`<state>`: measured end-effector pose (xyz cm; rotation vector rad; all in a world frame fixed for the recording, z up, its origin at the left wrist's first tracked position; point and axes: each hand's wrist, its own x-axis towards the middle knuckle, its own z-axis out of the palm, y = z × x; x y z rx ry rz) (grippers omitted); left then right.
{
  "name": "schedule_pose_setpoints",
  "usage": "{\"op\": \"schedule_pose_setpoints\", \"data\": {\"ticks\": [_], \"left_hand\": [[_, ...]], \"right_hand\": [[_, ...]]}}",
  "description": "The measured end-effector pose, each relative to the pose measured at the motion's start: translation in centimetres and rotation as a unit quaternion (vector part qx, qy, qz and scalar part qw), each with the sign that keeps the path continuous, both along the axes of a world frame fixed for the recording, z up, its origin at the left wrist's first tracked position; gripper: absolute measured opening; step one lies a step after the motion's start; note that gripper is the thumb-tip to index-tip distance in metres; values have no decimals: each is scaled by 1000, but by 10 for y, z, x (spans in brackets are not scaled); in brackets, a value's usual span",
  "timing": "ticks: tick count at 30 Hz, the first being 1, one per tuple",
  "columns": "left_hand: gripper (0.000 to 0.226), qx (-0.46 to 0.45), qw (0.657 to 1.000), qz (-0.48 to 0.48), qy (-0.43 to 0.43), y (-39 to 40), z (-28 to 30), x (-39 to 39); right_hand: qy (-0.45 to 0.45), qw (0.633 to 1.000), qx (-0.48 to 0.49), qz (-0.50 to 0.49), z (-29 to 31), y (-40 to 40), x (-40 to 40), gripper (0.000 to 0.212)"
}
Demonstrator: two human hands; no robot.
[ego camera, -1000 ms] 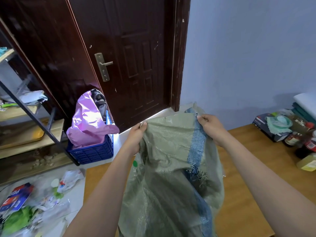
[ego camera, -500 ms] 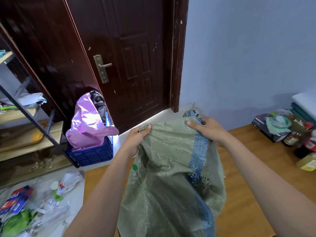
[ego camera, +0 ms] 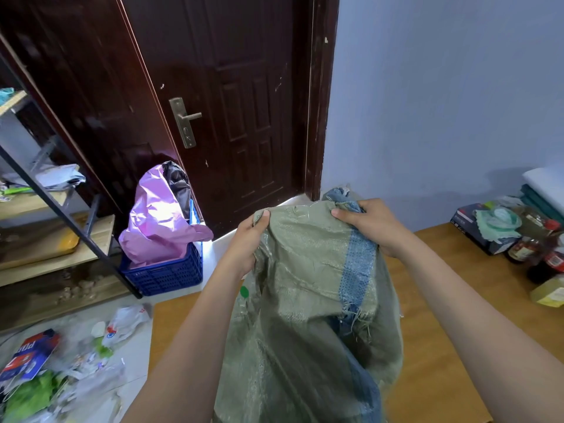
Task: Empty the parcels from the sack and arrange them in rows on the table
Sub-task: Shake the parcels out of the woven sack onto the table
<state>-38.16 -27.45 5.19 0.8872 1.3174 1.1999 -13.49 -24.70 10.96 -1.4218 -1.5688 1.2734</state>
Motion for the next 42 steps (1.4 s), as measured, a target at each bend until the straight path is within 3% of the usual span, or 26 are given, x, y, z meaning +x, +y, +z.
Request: {"op": "schedule_pose_setpoints", "data": {"ticks": [5, 10, 16, 21, 25, 29, 31, 38, 42], "left_hand": [[27, 8, 1000, 19, 6, -1, 9, 5], [28, 1, 1000, 21, -11, -1, 17, 10], [28, 9, 998, 24, -59, -1, 29, 26], [27, 14, 994, -20, -103, -4, 41, 42], [25, -39, 992, -49, -108, -12, 55, 53], [56, -64, 984, -50, -156, -14, 55, 57], [56, -60, 981, -54, -176, -15, 58, 59], [47, -37, 986, -25, -160, -20, 84, 61], [47, -33, 992, -5, -119, -19, 104, 59]], "right_hand": [[-12, 1000, 7, -10, 4, -4, -3, 27], [7, 1000, 9, -21, 11, -9, -4, 49], [52, 999, -3, -9, 18, -12, -15, 26], [55, 998, -11, 12, 22, -19, -32, 32], [43, 999, -5, 17, 21, -21, -42, 34], [53, 998, -2, 15, 20, -24, -50, 30], [56, 998, 0, 8, 22, -25, -54, 29], [93, 995, 6, 30, 37, -29, -60, 26], [68, 997, 37, 16, 52, -31, -62, 48]]}}
